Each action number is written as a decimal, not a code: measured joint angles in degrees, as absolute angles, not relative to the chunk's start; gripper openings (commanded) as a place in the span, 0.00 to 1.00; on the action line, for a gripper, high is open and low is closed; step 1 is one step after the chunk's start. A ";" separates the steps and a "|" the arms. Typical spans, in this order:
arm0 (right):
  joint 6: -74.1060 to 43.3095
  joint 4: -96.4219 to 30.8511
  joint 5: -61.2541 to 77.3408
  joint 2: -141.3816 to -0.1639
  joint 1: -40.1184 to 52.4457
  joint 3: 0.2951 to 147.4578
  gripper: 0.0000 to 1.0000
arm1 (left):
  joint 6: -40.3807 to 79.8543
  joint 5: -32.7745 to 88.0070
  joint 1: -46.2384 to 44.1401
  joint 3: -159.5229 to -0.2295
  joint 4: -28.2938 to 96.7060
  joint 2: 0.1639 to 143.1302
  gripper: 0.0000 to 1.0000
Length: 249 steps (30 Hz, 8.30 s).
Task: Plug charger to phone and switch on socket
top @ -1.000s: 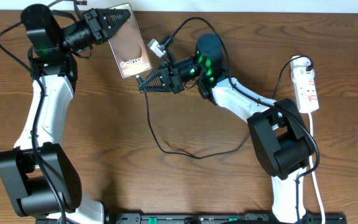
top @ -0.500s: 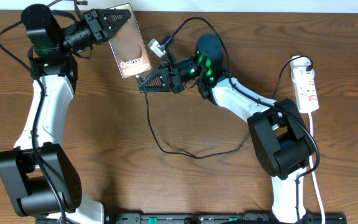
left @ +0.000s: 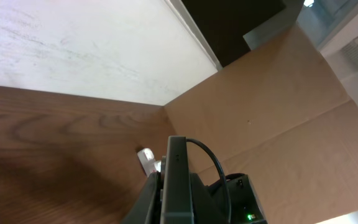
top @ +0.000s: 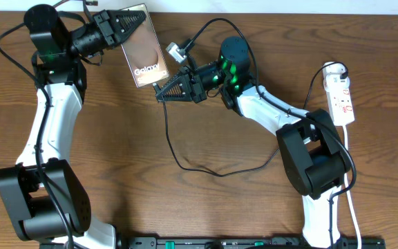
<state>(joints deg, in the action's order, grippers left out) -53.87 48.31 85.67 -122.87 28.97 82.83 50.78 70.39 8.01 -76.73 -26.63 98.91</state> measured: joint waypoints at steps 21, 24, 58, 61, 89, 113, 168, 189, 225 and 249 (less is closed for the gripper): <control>-63.92 52.60 81.80 -122.89 28.84 82.72 0.01 | 50.76 66.13 7.27 -76.73 -27.18 98.91 0.07; -64.71 52.73 81.30 -122.89 28.82 82.65 0.01 | 50.59 65.78 7.27 -76.73 -27.27 98.91 0.07; -68.47 56.47 76.29 -123.00 27.35 82.37 0.96 | 48.05 75.24 6.37 -76.53 -26.79 98.91 0.07; -68.53 56.53 74.08 -123.00 26.72 82.39 0.99 | 48.05 76.40 5.61 -76.53 -26.81 98.91 0.07; -75.96 55.72 71.92 -123.00 22.20 82.61 0.99 | 22.35 44.69 18.87 -76.27 33.91 99.61 0.07; -76.14 55.59 72.10 -123.00 22.20 82.61 0.99 | 20.73 30.46 17.02 -69.41 32.27 109.73 0.08; -76.14 55.59 72.64 -123.00 22.20 82.61 0.99 | 20.91 30.48 17.02 -65.21 32.60 109.73 0.30; -76.14 55.61 73.71 -123.00 22.20 82.61 0.99 | 21.02 31.94 17.10 -65.23 31.66 108.92 0.79; -24.40 -64.86 -4.51 -120.14 12.95 128.01 0.99 | 20.16 42.11 18.85 -67.66 27.29 74.59 0.89; 17.52 -82.15 34.20 -132.42 -29.43 130.76 0.99 | 18.98 42.11 18.85 -67.66 29.63 74.70 0.89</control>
